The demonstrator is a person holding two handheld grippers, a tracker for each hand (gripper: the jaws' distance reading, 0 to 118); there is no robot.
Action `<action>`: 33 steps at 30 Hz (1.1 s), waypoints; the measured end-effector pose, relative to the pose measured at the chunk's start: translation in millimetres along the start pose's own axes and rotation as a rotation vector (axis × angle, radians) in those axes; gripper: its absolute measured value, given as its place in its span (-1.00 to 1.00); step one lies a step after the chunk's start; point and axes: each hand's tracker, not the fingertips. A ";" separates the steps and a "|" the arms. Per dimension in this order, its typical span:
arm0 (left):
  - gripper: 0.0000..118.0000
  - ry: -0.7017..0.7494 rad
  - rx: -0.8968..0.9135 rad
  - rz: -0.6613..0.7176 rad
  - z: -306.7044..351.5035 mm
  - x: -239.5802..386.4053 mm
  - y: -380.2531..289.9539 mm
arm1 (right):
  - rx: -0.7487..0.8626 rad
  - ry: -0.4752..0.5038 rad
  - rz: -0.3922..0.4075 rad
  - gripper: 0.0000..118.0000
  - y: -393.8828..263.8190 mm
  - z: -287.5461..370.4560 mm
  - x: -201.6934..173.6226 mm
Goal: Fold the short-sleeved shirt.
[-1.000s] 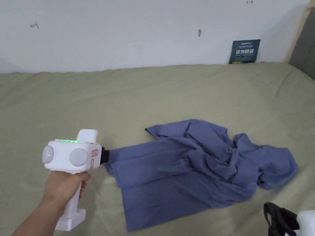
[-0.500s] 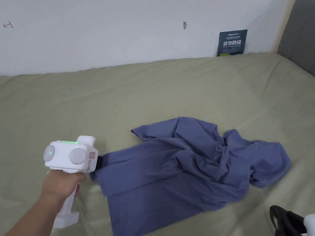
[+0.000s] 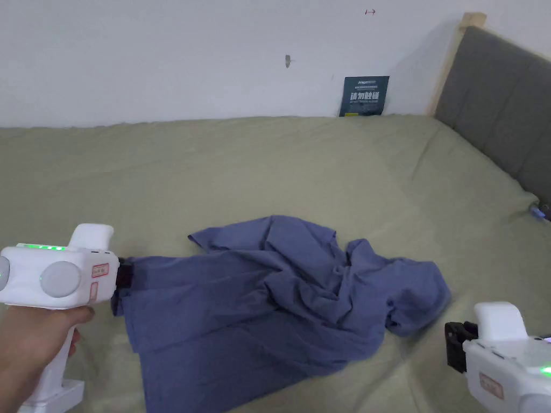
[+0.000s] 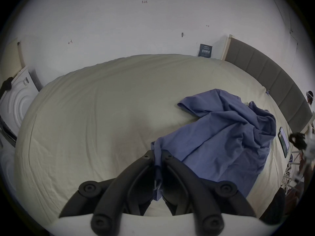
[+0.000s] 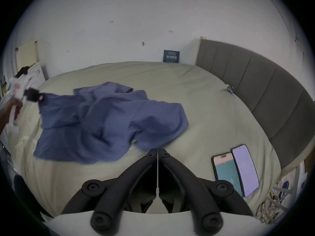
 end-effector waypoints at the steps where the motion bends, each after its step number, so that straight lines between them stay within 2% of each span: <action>1: -0.94 -0.004 -0.001 0.000 4.4 8.5 -3.7 | -0.005 0.000 -0.015 -0.28 8.7 -15.5 10.3; 2: -0.94 -0.008 0.002 0.003 -7.1 -6.6 3.7 | -0.021 -0.011 -0.031 0.34 16.7 -30.8 19.0; 3: -0.94 -0.012 0.003 0.006 -5.8 -1.8 1.8 | -0.060 -0.025 -0.043 0.77 25.8 -47.6 29.9; 4: -0.94 -0.013 0.004 0.009 -3.5 5.6 -1.5 | -0.098 -0.028 -0.039 0.95 33.4 -64.4 38.1; 8: -0.94 -0.018 0.000 0.018 -4.3 -7.0 8.3 | -0.153 -0.101 0.010 0.95 51.7 -110.1 55.4; 12: -0.94 0.006 0.002 0.017 -12.0 -8.1 9.6 | -0.210 -0.096 0.034 0.95 54.7 -146.4 62.2; 14: -0.94 0.023 -0.003 0.018 -18.6 -12.0 10.2 | -0.253 -0.057 0.060 0.94 51.6 -158.1 61.0; 15: -0.94 0.030 -0.006 0.024 -22.0 -12.5 10.0 | -0.279 -0.043 0.081 0.86 48.1 -160.4 57.6; 16: -0.94 0.032 -0.009 0.028 -23.6 -11.7 9.6 | -0.295 -0.020 0.102 0.51 45.3 -159.6 54.7; 17: -0.94 0.035 -0.010 0.029 -24.8 -10.2 8.8 | -0.263 0.033 0.109 0.26 44.3 -154.1 52.8; 18: -0.94 0.038 -0.012 0.030 -29.4 -15.7 8.5 | -0.221 0.034 0.118 -0.03 44.2 -146.0 48.9; 19: -0.94 0.029 -0.015 0.023 -31.0 -18.6 9.0 | -0.206 0.052 0.135 -0.79 43.7 -140.1 44.2; 20: -0.94 0.022 -0.019 0.022 -31.7 -18.6 9.0 | -0.212 0.052 0.157 -0.96 43.6 -137.2 41.0; 21: -0.94 0.010 -0.026 0.035 -32.0 -19.7 9.5 | -0.216 0.025 0.184 -0.97 42.7 -133.3 38.9; 23: -0.96 0.023 -0.015 0.087 -32.6 -28.1 8.8 | -0.241 0.103 0.149 -0.97 46.8 -124.4 40.9; 25: -0.97 0.022 0.014 0.128 -23.7 -35.4 11.6 | -0.194 0.051 0.186 -0.97 55.7 -108.2 39.5; 28: -0.99 0.018 0.046 0.134 4.1 -35.1 16.0 | -0.114 0.064 0.136 -0.97 84.1 -73.3 45.9; 33: -0.99 0.036 0.174 0.142 74.2 -43.1 45.2 | 0.024 0.008 0.151 -0.97 149.3 2.7 46.9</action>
